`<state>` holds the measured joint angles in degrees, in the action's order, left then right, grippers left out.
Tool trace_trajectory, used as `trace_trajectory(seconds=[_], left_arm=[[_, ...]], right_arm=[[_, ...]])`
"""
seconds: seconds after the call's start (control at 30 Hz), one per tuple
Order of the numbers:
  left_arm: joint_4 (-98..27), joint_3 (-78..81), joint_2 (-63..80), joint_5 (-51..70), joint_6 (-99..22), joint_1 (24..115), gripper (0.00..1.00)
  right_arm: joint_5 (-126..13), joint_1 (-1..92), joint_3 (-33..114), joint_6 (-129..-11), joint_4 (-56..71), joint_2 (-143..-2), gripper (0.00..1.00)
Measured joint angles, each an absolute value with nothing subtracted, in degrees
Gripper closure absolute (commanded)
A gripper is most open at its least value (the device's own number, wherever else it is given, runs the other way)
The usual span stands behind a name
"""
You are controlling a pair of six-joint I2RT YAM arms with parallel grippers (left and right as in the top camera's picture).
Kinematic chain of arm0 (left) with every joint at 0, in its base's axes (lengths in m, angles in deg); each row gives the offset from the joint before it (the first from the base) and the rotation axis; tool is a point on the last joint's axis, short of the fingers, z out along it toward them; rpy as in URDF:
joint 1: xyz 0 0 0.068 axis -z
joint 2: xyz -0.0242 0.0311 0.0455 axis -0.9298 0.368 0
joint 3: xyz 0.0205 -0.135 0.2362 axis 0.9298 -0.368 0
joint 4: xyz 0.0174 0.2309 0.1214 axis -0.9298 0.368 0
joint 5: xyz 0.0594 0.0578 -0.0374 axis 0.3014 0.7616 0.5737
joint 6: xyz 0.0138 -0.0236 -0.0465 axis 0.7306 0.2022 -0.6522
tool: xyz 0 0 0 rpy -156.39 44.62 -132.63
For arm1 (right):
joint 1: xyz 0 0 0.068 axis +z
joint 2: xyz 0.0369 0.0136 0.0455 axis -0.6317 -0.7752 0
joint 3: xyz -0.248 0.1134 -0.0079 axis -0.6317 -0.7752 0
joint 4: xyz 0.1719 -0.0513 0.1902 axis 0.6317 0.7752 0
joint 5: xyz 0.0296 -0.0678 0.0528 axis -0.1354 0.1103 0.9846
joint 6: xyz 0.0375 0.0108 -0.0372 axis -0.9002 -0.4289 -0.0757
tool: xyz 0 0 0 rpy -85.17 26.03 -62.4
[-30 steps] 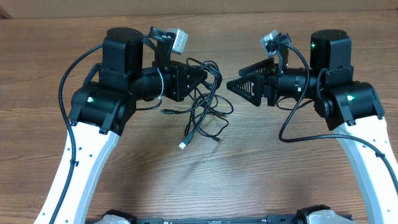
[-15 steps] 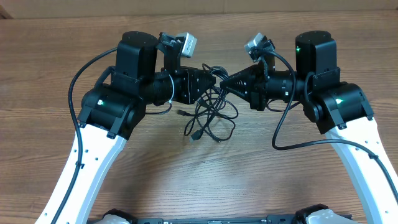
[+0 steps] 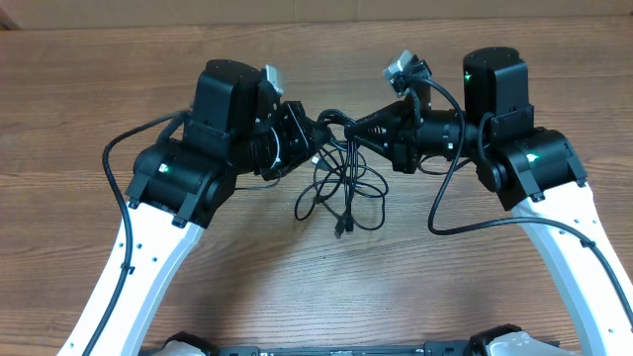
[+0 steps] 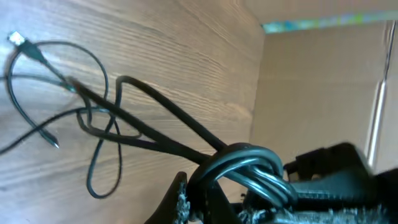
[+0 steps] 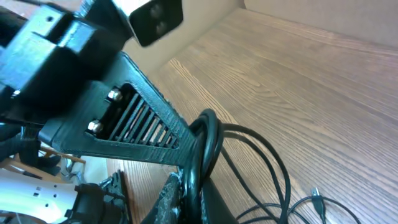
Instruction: Untangle cables
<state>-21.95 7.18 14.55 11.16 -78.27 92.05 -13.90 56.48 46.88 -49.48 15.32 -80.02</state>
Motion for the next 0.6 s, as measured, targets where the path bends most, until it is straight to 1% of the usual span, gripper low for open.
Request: trace_trajectory(seconds=[0.13, 0.23, 0.33, 0.47, 0.53, 0.6], left_arm=[[-21.9, 7.2, 14.5, 11.3, -84.8, 92.0, 0.96], [-22.0, 7.2, 14.6, 11.5, -87.8, 92.0, 0.96], [-22.3, 7.2, 14.6, 11.9, -88.0, 92.0, 0.96], [-24.7, 7.2, 14.8, 11.7, -84.0, 92.0, 0.96], [-26.8, 7.1, 15.4, 10.5, -77.7, 92.0, 0.96], [-27.2, 7.1, 15.7, 9.8, -74.3, 92.0, 0.96]], right_arm=[[-14.9, 56.5, 46.9, -52.6, 14.5, -80.0, 0.96], [-19.6, 56.9, 46.9, -60.2, 14.4, -80.0, 0.96], [-23.6, 57.3, 46.9, -65.4, 14.8, -80.0, 0.96], [-27.2, 57.4, 46.9, -68.0, 15.0, -80.0, 0.96], [-30.0, 57.4, 46.9, -68.5, 16.5, -79.7, 0.96], [-31.4, 57.4, 46.9, -68.7, 17.3, -79.5, 0.96]])
